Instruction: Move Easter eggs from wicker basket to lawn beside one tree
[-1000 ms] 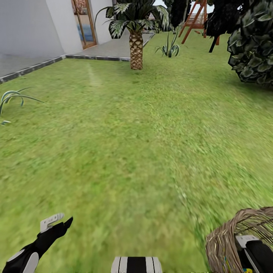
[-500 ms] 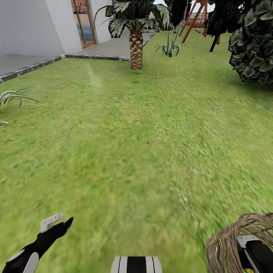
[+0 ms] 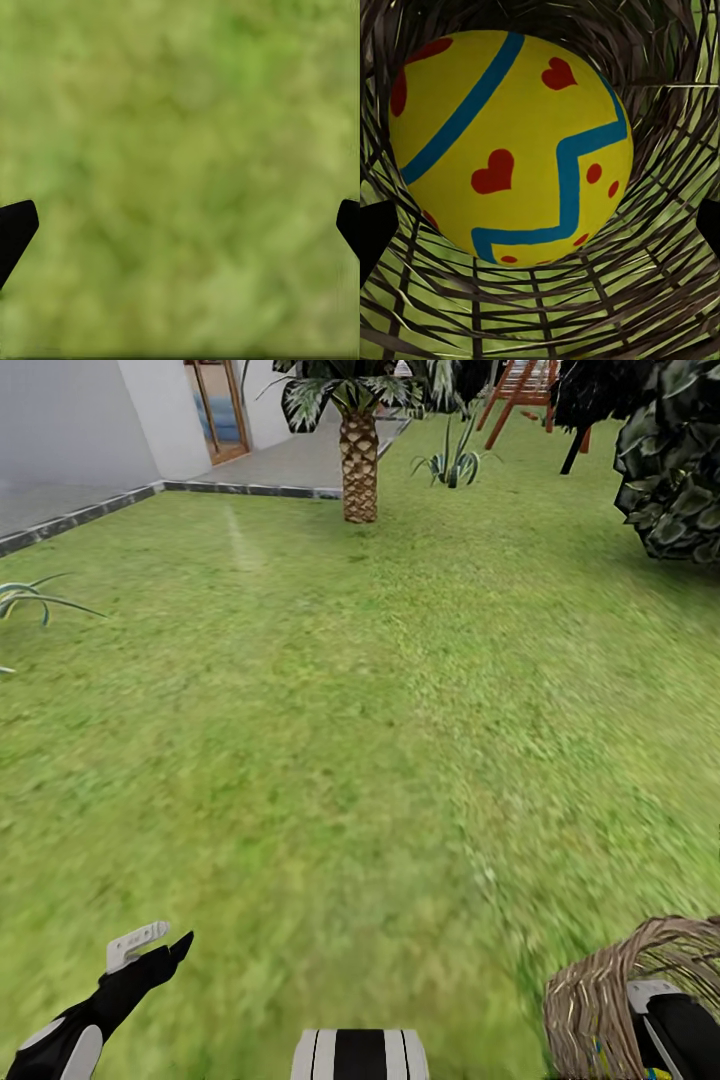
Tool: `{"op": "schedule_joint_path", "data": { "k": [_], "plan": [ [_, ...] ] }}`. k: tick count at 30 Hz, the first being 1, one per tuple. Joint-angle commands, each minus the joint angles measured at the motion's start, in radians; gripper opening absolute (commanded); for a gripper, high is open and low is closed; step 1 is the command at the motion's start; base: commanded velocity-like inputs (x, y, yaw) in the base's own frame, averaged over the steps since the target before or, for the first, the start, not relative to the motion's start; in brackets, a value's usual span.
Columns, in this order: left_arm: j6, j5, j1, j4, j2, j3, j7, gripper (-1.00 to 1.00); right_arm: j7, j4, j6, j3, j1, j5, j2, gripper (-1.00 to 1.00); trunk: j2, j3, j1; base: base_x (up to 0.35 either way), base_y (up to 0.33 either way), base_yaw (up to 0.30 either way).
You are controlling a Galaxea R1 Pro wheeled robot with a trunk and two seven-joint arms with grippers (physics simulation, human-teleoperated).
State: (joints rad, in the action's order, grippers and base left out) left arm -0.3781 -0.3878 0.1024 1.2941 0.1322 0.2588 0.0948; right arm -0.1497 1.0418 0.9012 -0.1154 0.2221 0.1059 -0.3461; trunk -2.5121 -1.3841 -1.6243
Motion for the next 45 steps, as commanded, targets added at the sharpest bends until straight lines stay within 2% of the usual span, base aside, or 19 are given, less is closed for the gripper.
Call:
{"op": "schedule_joint_path", "data": {
  "k": [1,8,23,33,38,45],
  "plan": [
    [-0.007,-0.006,0.0,0.002,0.0,0.002,0.003,1.0,-0.01,0.001,0.004,-0.001,0.0,0.012,0.001,1.0,-0.001,-0.005,0.0,0.0,0.0,0.0],
    [-0.01,-0.009,0.0,0.002,0.0,0.002,0.006,1.0,-0.01,0.001,0.004,-0.001,0.0,0.011,0.001,1.0,-0.002,-0.032,-0.003,0.0,0.0,0.0],
    [-0.008,-0.008,0.0,0.001,0.0,0.002,0.006,1.0,-0.01,0.001,0.004,-0.001,0.0,0.01,0.001,1.0,-0.002,-0.032,-0.003,0.101,0.0,0.0],
    [-0.008,-0.008,0.0,0.001,-0.002,0.002,0.005,1.0,-0.01,0.003,0.004,0.0,0.0,0.006,0.003,1.0,-0.005,-0.07,-0.008,0.001,0.0,0.0],
    [-0.008,-0.007,0.0,0.001,-0.021,0.002,0.005,1.0,-0.01,0.004,0.004,0.0,0.0,0.005,0.004,1.0,-0.006,-0.09,-0.01,0.0,0.0,0.0],
    [-0.008,-0.006,0.0,0.001,-0.022,0.003,0.005,1.0,-0.01,0.009,0.004,-0.001,0.0,0.004,0.005,1.0,-0.007,-0.117,-0.013,0.0,0.0,0.0]
  ]
}}
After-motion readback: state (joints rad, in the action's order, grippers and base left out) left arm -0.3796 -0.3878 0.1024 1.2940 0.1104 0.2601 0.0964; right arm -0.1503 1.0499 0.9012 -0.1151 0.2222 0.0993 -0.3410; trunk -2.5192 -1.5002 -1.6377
